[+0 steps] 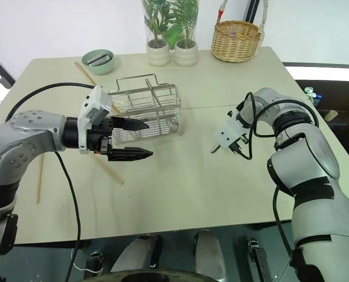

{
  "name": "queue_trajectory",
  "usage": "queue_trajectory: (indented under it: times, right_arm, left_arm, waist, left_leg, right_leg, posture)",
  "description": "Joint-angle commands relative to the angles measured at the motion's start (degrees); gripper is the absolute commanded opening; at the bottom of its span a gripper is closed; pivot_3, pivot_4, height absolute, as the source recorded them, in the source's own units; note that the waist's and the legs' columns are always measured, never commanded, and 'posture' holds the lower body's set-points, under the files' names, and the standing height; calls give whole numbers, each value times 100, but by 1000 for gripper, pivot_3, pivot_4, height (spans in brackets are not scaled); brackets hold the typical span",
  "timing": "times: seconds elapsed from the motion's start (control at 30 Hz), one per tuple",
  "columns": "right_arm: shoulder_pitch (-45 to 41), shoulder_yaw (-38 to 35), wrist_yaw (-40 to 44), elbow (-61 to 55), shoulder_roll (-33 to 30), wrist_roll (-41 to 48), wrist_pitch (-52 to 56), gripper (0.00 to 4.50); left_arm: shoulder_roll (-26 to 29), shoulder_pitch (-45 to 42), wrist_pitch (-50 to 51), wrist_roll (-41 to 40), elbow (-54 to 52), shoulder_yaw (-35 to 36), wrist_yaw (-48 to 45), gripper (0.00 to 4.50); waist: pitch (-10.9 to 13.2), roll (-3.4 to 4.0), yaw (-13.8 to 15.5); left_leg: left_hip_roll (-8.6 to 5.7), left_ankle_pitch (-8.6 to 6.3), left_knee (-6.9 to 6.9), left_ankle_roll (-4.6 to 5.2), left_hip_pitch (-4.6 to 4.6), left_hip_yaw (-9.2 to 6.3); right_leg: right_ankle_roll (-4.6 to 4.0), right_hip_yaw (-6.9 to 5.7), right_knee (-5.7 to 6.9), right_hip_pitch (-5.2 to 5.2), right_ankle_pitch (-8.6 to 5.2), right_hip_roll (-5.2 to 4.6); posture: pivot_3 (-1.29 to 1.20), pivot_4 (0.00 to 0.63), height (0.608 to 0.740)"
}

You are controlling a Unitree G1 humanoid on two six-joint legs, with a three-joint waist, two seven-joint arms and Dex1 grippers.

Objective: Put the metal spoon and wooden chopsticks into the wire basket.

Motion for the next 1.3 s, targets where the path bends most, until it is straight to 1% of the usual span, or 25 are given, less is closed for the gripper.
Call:
queue_trajectory:
  times: [0.03,0.07,0.1,0.27,0.47,0.57,0.67,0.73,0.8,0.83,0.87,0.93,1.0,1.07,1.13,1.23,1.3]
  right_arm:
    - [44,-178,260,27,-67,210,-46,690]
    - [67,-212,371,27,-84,263,-47,269]
    - [94,-241,425,19,-101,300,-35,60]
    - [197,-328,387,-37,-138,365,14,60]
    - [273,-521,685,-60,-237,650,37,60]
    - [297,-640,396,-191,-355,748,-29,60]
    - [331,-1185,996,-415,-457,1532,-135,60]
    - [432,-1684,1506,-785,-509,2302,98,60]
    - [674,-2277,2013,-1605,-549,3284,983,60]
    - [882,-2570,2171,-2291,-588,3802,1729,60]
    - [1123,-2826,2233,-3042,-644,4238,2500,60]
    - [1580,-3317,1978,-4601,-742,5006,4144,60]
    - [1873,-3729,1382,-5895,-709,5627,5694,60]
    - [1942,-4161,392,-7008,-388,6342,7232,60]
    - [1852,-4496,-623,-7716,87,6934,8402,60]
    - [1716,-4676,-1660,-8280,794,7378,9185,60]
    - [1675,-4697,-2077,-8407,1179,7553,9385,60]
  left_arm:
    - [-12,-188,-35,-50,-61,179,28,4500]
    - [-19,-212,-39,-46,-43,178,28,4500]
    - [-24,-235,-43,-40,-30,176,29,4500]
    - [-58,-368,-74,5,56,143,5,4500]
    - [-99,-481,-159,116,175,71,-47,4500]
    - [-130,-577,-232,203,261,45,-78,4500]
    - [-117,-628,-271,206,301,141,-64,4500]
    - [-51,-607,-281,174,289,289,-25,4500]
    - [78,-518,-318,169,263,513,18,4500]
    - [148,-460,-340,181,265,655,55,4500]
    - [208,-408,-362,195,279,789,94,4500]
    - [331,-343,-379,202,373,1058,187,4500]
    - [448,-290,-412,205,497,1293,239,4500]
    - [559,-288,-474,268,684,1495,325,4500]
    - [619,-316,-524,326,844,1618,401,4500]
    - [671,-317,-603,394,929,1635,392,4500]
    - [685,-306,-655,432,937,1611,371,4500]
  waist:
    - [-1,-1,-4]
    - [-1,-1,-5]
    - [-1,-1,-5]
    - [-1,-2,-3]
    - [-1,-2,-2]
    - [-1,-2,4]
    - [0,-2,-6]
    - [1,-3,-17]
    - [1,-3,-30]
    - [1,-3,-30]
    - [2,-2,-22]
    - [2,0,14]
    - [2,0,47]
    - [1,0,57]
    - [-3,-4,58]
    - [-7,-11,109]
    - [-8,-13,157]
  left_leg:
    - [0,0,0,0,0,1]
    - [0,0,1,0,0,1]
    - [0,0,0,0,1,3]
    - [0,0,1,1,9,3]
    - [0,-1,0,1,21,4]
    - [0,-1,1,1,20,4]
    - [0,-1,0,1,19,6]
    - [2,-1,0,2,19,8]
    - [5,-3,0,4,21,11]
    - [8,-6,1,10,21,13]
    - [12,-7,0,12,20,10]
    - [13,-12,-1,21,19,8]
    - [12,-23,-2,39,10,3]
    - [10,-24,4,41,-2,2]
    - [10,-25,5,42,-16,1]
    - [13,-25,5,42,-17,0]
    - [11,-25,6,42,-18,3]
  right_leg:
    - [0,1,-1,0,0,0]
    - [0,1,-1,1,0,0]
    - [0,2,-1,1,0,0]
    - [0,2,-1,9,0,0]
    - [0,3,-1,19,0,0]
    - [0,2,-1,19,0,0]
    - [1,5,-2,18,0,-1]
    - [1,6,-3,18,0,-1]
    - [1,6,-4,19,0,0]
    - [1,6,-3,17,0,0]
    - [1,6,-4,17,0,4]
    - [1,7,-1,12,0,4]
    - [0,7,-1,4,0,3]
    - [0,7,0,-5,1,0]
    - [-2,7,0,-19,2,-1]
    - [-3,6,1,-22,3,0]
    - [-5,6,0,-23,4,-1]
  posture:
    - [0,150,700]
    - [0,150,700]
    - [0,150,700]
    - [0,150,700]
    - [0,150,700]
    - [0,150,700]
    - [0,150,700]
    - [0,150,700]
    - [0,150,700]
    - [0,150,700]
    - [0,150,700]
    - [0,150,700]
    - [0,150,700]
    - [0,150,700]
    - [0,150,700]
    - [0,150,700]
    - [0,150,700]
